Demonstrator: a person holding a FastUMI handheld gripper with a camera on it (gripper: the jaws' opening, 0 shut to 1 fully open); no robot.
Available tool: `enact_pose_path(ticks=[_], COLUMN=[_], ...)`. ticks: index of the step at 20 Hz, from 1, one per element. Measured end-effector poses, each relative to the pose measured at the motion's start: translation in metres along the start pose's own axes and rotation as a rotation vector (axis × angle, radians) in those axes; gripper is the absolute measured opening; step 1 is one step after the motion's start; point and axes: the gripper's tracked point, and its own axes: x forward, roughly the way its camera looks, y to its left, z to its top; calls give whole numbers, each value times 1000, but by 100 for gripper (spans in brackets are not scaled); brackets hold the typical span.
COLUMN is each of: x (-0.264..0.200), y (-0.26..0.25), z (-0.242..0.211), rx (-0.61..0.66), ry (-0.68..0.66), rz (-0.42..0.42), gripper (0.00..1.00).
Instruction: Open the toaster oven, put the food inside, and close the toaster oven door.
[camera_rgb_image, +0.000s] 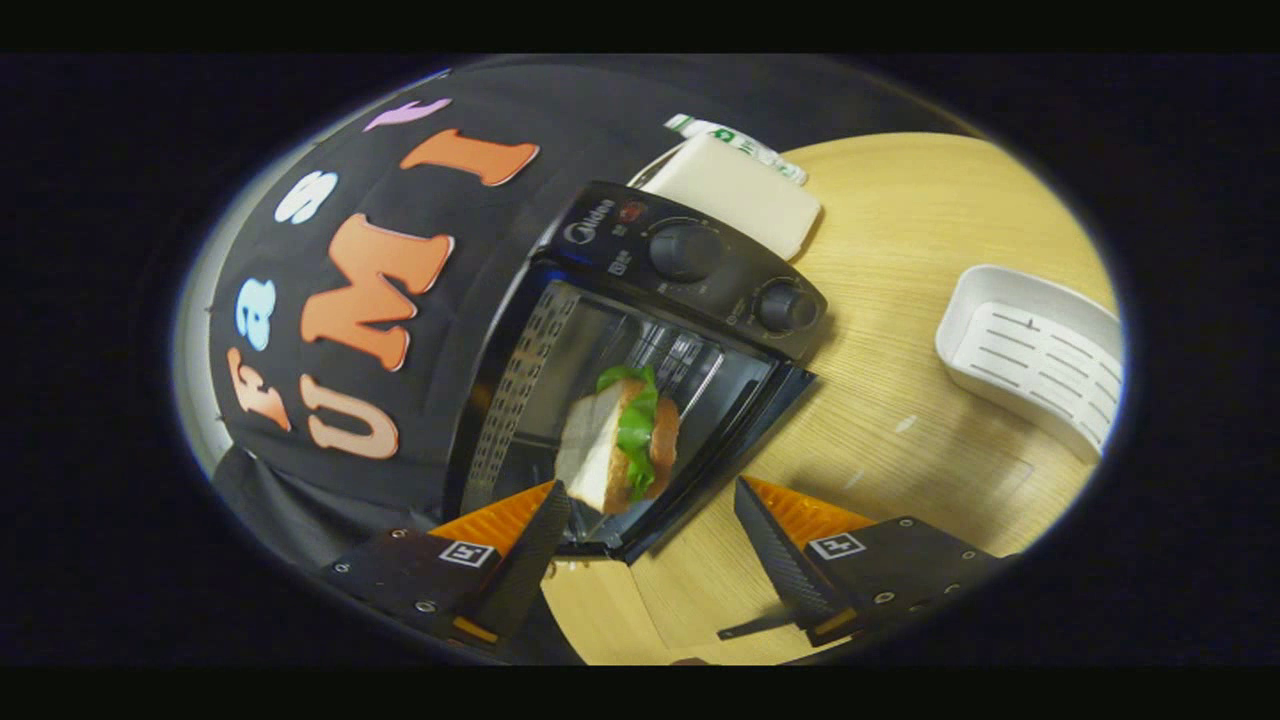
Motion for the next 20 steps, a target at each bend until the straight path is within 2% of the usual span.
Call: enact_pose_path(ticks=[5, 9, 14, 17, 20], x=[-56, -86, -105, -115, -106], y=[12, -4, -45, -69, -91], z=[-4, -4, -37, -59, -74], rx=[-265, -528, -806, -886, -928], ry=[-5, -55, -34, 7, 60], rz=[47, -52, -167, -214, -251], gripper=[98, 98, 99, 98, 99])
